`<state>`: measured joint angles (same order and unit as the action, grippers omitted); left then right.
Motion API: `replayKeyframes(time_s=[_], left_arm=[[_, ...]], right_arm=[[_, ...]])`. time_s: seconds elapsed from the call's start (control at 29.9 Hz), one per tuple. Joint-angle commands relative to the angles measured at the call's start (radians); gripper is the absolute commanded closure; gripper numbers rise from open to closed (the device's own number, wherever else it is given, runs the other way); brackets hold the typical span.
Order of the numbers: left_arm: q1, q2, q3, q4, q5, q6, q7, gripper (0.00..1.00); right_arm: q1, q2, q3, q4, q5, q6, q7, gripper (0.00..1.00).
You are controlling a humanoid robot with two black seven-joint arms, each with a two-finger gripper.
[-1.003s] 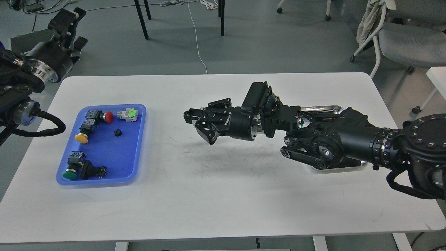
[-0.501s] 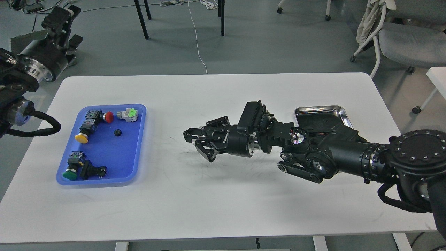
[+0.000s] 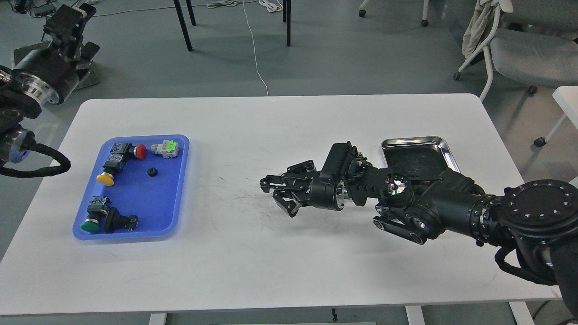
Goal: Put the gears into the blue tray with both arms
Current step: 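Carry the gear with the right gripper toward the table center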
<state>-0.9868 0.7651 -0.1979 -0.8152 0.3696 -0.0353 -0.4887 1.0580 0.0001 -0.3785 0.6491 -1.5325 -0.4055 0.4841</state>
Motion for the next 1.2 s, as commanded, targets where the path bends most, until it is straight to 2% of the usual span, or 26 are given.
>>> replayKeyframes(time_s=[0.0,0.7,1.04,1.14,1.17], left_arm=[[0.003,0.003,0.0,-0.001,0.0,0.0,0.0,0.01],[0.007,0.034,0.0,-0.039,-0.008,0.018,0.0,0.01],[0.007,0.04,0.0,-0.044,-0.008,0.02,0.0,0.01],[0.007,0.04,0.0,-0.044,-0.008,0.022,0.0,0.01],[0.007,0.04,0.0,-0.044,-0.008,0.022,0.0,0.01]], right_arm=[[-0.01,0.0,-0.008,-0.012,0.002,0.004,0.001,0.99],[-0.027,0.0,-0.017,0.053,0.0,-0.013,0.005,0.99],[-0.059,0.0,-0.016,0.038,-0.023,-0.003,0.005,0.99],[-0.059,0.0,-0.017,0.037,-0.024,-0.001,0.005,0.98],[-0.058,0.0,-0.017,0.037,-0.024,0.002,0.005,0.94]])
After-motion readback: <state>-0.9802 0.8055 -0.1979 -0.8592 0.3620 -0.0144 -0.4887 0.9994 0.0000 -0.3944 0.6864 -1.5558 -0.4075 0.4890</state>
